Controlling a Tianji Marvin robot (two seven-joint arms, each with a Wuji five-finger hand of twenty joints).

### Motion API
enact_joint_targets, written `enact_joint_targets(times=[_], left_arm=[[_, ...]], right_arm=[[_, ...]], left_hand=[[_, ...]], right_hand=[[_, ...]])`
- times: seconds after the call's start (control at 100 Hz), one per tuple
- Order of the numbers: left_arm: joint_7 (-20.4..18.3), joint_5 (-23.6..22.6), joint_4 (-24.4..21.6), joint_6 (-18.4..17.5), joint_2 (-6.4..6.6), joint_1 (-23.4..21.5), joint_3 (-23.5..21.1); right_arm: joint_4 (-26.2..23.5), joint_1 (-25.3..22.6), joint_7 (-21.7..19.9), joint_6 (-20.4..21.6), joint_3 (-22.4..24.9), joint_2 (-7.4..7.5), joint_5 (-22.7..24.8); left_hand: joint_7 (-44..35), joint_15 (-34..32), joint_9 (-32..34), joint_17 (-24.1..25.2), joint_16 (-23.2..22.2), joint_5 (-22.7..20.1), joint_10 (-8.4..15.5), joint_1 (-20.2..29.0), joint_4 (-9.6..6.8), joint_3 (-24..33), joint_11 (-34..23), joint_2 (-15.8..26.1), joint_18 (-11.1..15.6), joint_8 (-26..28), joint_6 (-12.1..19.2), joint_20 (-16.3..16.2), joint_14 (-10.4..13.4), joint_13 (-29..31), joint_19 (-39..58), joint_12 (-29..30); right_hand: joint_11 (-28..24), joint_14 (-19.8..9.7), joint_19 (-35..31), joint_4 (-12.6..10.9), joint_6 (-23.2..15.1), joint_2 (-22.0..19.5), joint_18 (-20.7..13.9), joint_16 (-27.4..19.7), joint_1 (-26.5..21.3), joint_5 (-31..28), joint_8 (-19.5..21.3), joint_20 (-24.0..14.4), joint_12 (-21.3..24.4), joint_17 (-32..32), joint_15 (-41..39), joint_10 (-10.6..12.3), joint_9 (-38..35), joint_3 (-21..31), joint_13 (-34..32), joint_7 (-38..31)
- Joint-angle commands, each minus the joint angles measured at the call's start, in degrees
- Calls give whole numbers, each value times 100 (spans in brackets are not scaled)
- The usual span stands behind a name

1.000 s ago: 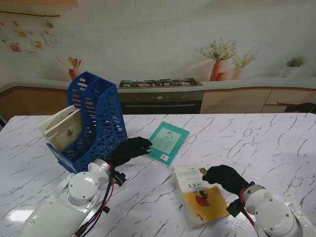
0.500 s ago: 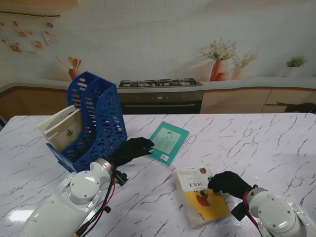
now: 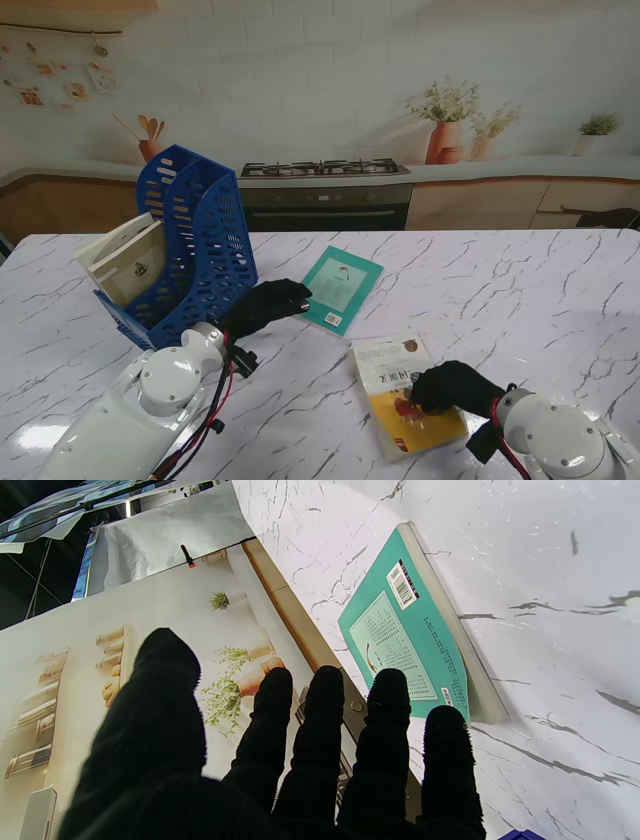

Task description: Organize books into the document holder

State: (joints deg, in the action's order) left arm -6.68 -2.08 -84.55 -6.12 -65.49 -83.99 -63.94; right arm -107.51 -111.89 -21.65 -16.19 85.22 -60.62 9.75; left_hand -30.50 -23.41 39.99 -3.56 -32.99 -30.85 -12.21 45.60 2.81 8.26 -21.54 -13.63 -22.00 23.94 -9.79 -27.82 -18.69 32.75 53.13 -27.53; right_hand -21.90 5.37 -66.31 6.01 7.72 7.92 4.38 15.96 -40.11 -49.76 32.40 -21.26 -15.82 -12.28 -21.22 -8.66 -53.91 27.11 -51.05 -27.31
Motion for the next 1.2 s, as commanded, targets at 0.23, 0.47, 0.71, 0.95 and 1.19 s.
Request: enact_joint_targets(times=[0.23,0.47,0.71,0.95,1.19], left_arm=[[-88,83,54,-122,-25,28,62],[-80,89,25,-120,-26,10,55],[-131,100,-11,-85,-10,-34,-1],[-236,175,118,-157,-2,36,92],[-281,213,289,-93,-24,215,257]], right_arm=[[24,-117,559,-16,196,-152,423],[162,-87,79,-228,104,-83,-164],[170,27,-609,-367,-17,62,-501],[52,-10,-625,-214,69,62,-537],[-339,-92,292,-181,257,-123,-75]], left_hand=[[7,-121,28,85,-50,-116,-25,93,-177,-253,-52,228,-120,-53,-18,-37,-38,51,118,25],[5,-126,31,90,-51,-121,-36,107,-180,-268,-57,241,-132,-53,-26,-38,-19,55,122,22],[11,-120,10,88,-47,-116,-43,118,-183,-286,-52,262,-126,-56,-38,-38,-15,48,126,24],[11,-144,18,-41,-56,-118,-59,165,-189,-297,-69,248,-132,-57,-46,-90,-3,79,247,17],[-177,-639,112,-1087,-191,10,-146,82,-116,493,-422,-267,122,57,-319,-543,-83,391,1090,-217]], right_hand=[[-88,178,794,73,-443,286,2335,164,317,-174,12,405,-258,926,54,276,-283,61,-80,-472],[-52,336,463,-47,-317,145,2970,232,344,-291,79,300,-305,367,51,126,-381,49,-227,-415],[41,386,250,-139,-200,-44,3227,155,223,-220,232,211,-265,27,186,53,-230,-220,-149,-171],[10,356,315,-159,-231,-82,2739,144,118,-115,310,234,-264,197,212,79,-93,-463,-24,-72],[-325,403,-621,-50,-464,430,2498,483,241,75,388,-394,-534,-537,-345,72,-175,-441,-294,-207]])
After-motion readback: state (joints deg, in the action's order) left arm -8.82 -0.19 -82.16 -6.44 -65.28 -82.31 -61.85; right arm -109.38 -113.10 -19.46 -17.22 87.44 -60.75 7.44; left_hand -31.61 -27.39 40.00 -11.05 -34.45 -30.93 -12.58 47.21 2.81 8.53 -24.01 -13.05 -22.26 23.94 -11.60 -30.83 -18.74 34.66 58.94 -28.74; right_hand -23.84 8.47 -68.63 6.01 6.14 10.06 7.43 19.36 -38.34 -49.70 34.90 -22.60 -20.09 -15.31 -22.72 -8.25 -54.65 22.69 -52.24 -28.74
